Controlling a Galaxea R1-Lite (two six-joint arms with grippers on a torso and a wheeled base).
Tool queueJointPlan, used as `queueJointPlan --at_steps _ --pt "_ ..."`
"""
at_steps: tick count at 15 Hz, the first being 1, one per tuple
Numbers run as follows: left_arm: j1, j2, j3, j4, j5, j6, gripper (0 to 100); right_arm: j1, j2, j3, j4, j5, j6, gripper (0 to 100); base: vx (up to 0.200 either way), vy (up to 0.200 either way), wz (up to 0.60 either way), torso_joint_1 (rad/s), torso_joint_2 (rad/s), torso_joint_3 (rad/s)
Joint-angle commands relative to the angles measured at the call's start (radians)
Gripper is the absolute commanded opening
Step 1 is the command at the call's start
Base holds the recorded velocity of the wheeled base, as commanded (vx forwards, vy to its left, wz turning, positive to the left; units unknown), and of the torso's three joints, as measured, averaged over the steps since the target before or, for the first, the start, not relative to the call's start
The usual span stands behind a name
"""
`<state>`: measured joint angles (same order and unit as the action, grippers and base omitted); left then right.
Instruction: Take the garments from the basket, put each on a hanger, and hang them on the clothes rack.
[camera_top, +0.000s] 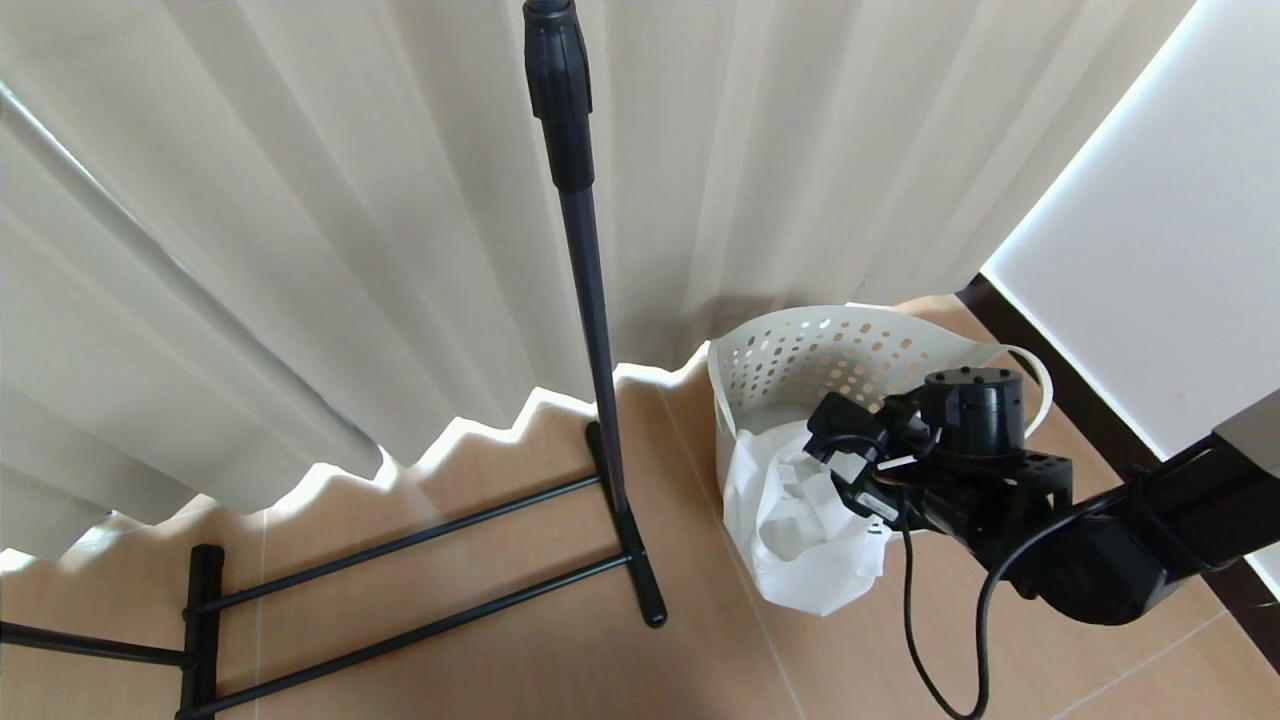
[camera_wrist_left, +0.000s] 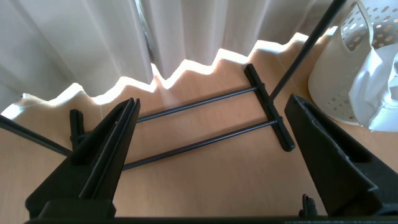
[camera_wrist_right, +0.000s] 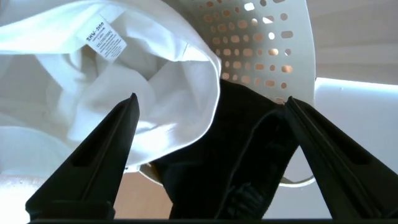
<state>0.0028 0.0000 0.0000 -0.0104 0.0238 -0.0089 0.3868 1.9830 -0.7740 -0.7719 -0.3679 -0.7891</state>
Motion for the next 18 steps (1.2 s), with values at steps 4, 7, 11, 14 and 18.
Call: queueJointPlan --at_steps 4,7,11,14,18 --pt "0.000 0.000 0.000 0.000 0.001 0.000 100 -0.026 0.111 -0.074 -0.032 -0.002 -0.001 100 0.000 0.000 0.00 0.000 0.00 0.000" --pt "0.000 0.000 0.000 0.000 0.001 0.000 100 -0.029 0.157 -0.119 -0.066 -0.023 -0.002 100 0.000 0.000 0.00 0.000 0.00 0.000" --pt "0.000 0.000 0.000 0.000 0.001 0.000 100 -0.031 0.232 -0.169 -0.138 -0.037 -0.002 100 0.000 0.000 0.00 0.000 0.00 0.000" --pt "0.000 0.000 0.000 0.000 0.001 0.000 100 -0.042 0.263 -0.194 -0.156 -0.046 0.001 100 0.000 0.000 0.00 0.000 0.00 0.000" --pt "0.000 0.000 0.000 0.000 0.001 0.000 100 -0.043 0.290 -0.235 -0.171 -0.046 0.005 100 0.000 0.000 0.00 0.000 0.00 0.000"
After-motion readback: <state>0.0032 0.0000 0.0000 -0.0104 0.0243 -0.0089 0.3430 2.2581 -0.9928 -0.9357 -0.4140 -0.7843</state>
